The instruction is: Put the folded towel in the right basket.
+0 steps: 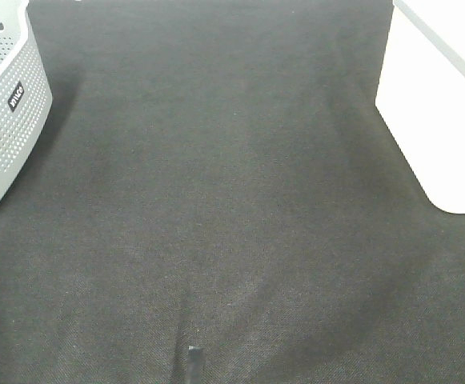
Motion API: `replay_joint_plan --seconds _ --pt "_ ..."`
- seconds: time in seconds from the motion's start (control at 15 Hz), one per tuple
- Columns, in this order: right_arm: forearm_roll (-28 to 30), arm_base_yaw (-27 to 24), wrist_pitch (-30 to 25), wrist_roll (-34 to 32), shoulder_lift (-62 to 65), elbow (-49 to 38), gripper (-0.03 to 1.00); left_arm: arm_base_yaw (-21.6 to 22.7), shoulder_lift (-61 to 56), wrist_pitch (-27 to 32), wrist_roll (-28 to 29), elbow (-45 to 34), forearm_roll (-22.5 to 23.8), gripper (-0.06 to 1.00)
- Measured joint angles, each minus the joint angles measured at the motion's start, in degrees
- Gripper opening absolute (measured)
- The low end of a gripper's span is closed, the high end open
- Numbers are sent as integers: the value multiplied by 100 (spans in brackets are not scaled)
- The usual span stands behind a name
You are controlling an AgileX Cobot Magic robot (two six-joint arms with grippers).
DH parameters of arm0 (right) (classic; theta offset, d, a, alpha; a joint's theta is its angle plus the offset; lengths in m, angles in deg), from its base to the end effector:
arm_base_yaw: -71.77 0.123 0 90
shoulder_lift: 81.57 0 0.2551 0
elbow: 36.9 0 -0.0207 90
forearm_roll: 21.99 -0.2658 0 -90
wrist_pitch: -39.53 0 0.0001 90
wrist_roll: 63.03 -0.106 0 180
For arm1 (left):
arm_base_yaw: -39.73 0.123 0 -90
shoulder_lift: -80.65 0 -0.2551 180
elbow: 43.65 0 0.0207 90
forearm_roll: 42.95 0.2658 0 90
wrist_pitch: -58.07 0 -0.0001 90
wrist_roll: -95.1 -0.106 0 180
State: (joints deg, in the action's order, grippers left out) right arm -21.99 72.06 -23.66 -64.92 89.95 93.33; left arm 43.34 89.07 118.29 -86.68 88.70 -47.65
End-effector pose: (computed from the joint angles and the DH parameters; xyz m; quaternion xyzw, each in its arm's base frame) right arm 0.0532 0.0003 0.2627 0.0122 0.8722 0.0093 0.4890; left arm 0.0518 -0.0043 0.2791 -0.0121 0.8486 -0.0161 0.5287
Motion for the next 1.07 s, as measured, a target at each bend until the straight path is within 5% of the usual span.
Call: replay_joint_plan --seconds 1.07 --pt "138 0 0 143 0 -6 96 0 0 0 0 0 0 99"
